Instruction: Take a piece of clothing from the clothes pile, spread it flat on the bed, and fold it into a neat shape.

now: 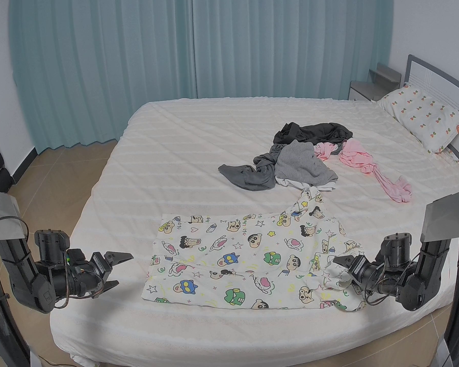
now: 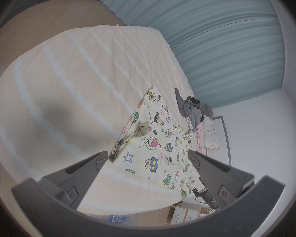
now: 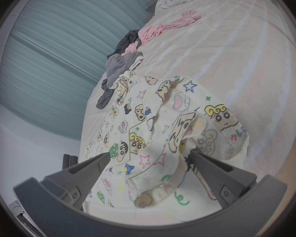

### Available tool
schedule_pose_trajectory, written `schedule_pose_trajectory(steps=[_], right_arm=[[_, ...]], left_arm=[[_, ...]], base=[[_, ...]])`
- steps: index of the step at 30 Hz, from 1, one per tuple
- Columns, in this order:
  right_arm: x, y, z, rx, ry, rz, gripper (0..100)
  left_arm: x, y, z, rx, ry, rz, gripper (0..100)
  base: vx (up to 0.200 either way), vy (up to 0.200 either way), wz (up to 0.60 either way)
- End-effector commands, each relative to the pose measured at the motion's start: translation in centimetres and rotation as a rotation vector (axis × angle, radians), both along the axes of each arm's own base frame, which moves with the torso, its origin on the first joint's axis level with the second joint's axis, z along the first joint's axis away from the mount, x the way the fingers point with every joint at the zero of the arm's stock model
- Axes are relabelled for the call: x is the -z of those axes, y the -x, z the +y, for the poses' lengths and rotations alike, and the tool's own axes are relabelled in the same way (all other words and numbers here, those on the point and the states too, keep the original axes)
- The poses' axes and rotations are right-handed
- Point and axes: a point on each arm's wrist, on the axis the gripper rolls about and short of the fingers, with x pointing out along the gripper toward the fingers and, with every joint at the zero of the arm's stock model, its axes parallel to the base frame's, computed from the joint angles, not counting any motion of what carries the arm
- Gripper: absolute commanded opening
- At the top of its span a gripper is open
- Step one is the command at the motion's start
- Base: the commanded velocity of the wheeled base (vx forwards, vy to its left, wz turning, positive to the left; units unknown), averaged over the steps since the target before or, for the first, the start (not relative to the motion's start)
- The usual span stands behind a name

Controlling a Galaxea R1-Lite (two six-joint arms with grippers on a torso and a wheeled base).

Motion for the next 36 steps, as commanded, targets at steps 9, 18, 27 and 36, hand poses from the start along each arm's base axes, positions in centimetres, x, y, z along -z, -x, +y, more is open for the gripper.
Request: schedule_pose_trajectory(steps=[9,18,27,36], right_arm=[[-0.2,0.5,0.2,0.025,0.022,-0.025,0],[-1.2,2.4,0.7,0.02,0.037,-0.078,0],[-4.7,3.0,3.4,-0.021,0.112,-0.135,0],[-6.2,4.9,4.1,-0.055,0.152,-0.025,0]], left_arm=[[0.9,0.1,-0.2,0.002,-0.007,-0.021,100],[1.0,0.1,-0.3,0.0,-0.011,-0.027,100],[1.1,0.1,-0.3,-0.003,-0.015,-0.025,100],[1.2,0.1,-0.5,0.002,-0.016,-0.026,100]], base=[[0.0,0.0,0.0],[0.0,0.0,0.0],[0.0,0.0,0.0],[0.0,0.0,0.0]])
